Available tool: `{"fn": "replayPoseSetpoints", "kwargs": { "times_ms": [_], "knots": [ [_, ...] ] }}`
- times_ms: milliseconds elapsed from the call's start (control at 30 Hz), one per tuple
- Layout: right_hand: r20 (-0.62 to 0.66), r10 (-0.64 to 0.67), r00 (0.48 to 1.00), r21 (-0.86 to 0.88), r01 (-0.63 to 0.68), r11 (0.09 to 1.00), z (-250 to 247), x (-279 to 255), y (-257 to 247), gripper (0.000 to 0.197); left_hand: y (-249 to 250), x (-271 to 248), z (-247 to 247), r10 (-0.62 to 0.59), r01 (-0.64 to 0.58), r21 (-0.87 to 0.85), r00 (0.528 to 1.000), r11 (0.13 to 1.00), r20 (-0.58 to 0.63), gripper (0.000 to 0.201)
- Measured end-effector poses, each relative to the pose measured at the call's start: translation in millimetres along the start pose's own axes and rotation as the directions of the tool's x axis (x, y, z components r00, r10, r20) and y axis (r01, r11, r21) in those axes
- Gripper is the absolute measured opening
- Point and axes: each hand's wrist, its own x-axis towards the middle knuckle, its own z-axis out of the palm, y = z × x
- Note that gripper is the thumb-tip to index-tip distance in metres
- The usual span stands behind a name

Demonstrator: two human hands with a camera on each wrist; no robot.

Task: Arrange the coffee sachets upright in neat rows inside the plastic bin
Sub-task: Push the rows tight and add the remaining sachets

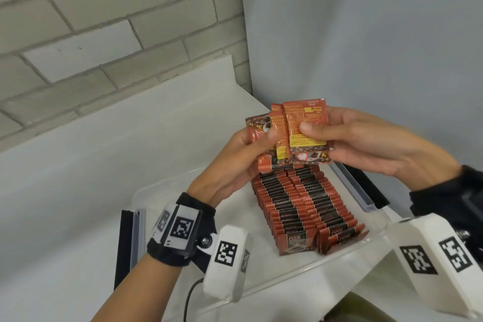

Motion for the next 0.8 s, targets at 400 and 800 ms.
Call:
{"fn": "replayPoseSetpoints", "kwargs": {
  "times_ms": [400, 800],
  "knots": [
    [-0.272, -0.206, 0.94, -0.465, 0.059, 0.883, 15, 4, 21, 0.065, -1, -3, 11, -0.135, 0.147, -0.14, 0.987, 0.979, 0.089, 0.02],
    [0.254, -0.302, 0.919, -0.847, 0.362, 0.39, 13, -14, 26, 0.072, -11, -5, 34, -0.233, 0.268, -0.141, 0.946, 0.953, 0.226, 0.041]
  ]
}}
